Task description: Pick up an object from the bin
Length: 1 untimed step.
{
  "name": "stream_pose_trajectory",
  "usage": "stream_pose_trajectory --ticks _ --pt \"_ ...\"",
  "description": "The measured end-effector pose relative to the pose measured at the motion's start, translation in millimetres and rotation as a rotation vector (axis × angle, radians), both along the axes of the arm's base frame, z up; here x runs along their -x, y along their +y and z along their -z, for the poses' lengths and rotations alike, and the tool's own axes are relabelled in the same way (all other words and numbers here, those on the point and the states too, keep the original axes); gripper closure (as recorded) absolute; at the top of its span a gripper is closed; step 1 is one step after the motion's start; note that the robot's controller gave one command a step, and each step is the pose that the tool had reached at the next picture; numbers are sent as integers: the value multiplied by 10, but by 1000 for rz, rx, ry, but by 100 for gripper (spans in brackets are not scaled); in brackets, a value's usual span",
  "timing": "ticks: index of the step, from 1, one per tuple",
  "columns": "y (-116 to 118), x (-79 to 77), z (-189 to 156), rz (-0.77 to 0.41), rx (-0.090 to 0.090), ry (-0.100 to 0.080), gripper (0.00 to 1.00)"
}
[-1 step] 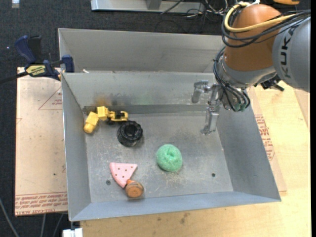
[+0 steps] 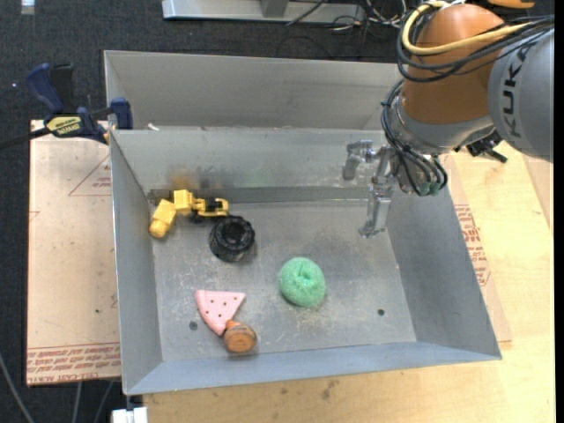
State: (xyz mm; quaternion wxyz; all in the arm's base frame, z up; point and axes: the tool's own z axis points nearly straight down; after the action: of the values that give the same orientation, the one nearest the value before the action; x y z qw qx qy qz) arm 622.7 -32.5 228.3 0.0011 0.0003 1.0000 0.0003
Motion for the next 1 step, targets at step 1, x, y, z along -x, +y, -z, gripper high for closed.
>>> stream_pose_trajectory --ticks 1 --pt "52 205 545 -35 0 -5 0"
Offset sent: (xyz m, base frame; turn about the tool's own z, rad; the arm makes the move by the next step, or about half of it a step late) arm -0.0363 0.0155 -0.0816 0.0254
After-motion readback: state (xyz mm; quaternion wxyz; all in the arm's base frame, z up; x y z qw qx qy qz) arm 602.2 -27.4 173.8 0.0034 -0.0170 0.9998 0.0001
